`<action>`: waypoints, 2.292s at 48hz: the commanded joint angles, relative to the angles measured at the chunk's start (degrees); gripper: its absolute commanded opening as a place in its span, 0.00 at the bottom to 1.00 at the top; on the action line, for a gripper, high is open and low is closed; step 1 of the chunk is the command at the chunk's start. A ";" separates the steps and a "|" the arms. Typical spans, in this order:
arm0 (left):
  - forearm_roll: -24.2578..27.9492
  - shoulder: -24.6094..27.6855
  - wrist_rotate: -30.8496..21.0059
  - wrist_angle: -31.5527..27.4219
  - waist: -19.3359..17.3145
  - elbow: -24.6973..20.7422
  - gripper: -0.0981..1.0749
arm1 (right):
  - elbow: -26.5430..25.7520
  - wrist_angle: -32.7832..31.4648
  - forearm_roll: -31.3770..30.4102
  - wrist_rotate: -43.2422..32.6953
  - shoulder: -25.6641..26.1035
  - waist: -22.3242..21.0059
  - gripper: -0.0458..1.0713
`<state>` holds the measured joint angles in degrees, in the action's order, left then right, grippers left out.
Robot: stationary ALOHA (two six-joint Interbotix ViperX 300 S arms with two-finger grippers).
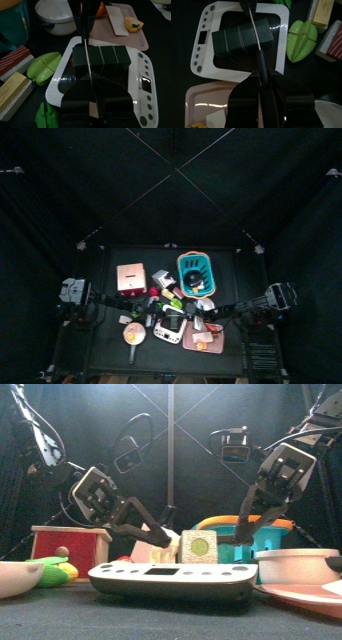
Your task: Cut sushi roll
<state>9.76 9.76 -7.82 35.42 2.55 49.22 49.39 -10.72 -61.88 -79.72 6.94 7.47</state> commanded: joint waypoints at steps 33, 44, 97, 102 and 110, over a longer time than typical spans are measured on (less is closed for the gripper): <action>-1.76 1.76 0.09 0.26 0.44 -0.88 0.44 | -1.85 -0.53 0.09 -0.18 -3.34 -0.88 0.49; -1.85 1.76 0.09 -0.26 0.00 -0.88 0.44 | -1.85 -0.62 0.09 -0.18 -3.43 -0.97 0.49; -2.29 -2.02 0.18 -1.41 -2.81 -1.23 0.44 | -3.34 -1.76 -0.35 -0.09 -1.05 -2.99 0.49; -1.67 -3.08 0.18 -1.32 -2.37 -1.14 0.44 | -3.43 -1.76 -0.44 -0.09 0.09 -2.81 0.49; -1.41 -3.25 0.18 -1.41 -1.93 -1.23 0.44 | -3.52 -1.76 -0.44 -0.09 1.14 -2.72 0.49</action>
<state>8.00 8.00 -7.56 33.57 -0.35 48.96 47.46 -12.57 -62.14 -79.72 5.63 5.19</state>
